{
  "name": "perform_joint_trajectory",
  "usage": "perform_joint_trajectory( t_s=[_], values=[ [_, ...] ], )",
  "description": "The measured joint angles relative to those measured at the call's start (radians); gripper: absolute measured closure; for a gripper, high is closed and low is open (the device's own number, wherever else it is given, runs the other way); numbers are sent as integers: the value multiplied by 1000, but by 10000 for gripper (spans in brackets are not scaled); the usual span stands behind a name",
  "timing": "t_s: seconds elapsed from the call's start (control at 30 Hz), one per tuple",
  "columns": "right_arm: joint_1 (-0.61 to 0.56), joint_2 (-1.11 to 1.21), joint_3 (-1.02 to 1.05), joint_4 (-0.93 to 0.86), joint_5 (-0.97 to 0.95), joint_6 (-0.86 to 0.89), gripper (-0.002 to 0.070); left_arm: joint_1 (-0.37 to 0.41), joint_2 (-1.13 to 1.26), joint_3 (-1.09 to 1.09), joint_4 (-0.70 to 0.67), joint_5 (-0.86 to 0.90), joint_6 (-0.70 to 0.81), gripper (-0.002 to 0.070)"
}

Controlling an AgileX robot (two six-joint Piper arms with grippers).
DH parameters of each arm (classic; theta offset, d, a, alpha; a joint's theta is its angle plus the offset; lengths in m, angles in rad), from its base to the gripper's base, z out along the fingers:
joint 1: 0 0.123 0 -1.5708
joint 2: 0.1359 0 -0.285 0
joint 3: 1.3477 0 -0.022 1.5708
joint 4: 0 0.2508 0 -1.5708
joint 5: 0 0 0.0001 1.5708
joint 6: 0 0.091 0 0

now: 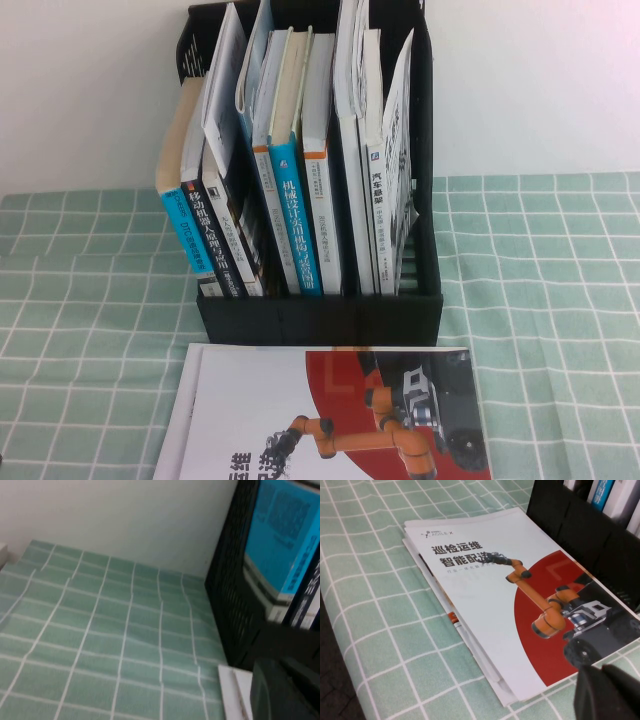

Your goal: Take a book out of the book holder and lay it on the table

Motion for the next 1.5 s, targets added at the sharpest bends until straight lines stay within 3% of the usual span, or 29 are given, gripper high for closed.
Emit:
perform_joint_trajectory(
  t_s=[0.2,0.4,0.73,1.5],
  values=[
    [0,0,0,0,0,0,678,0,0,1,-61,169,96,678],
    [0,0,0,0,0,0,678,0,-2,1,-66,173,267,678],
    [0,0,0,0,0,0,678,18,-2,1,-66,179,351,678],
    [0,0,0,0,0,0,678,12,-2,1,-66,179,327,678]
  ],
)
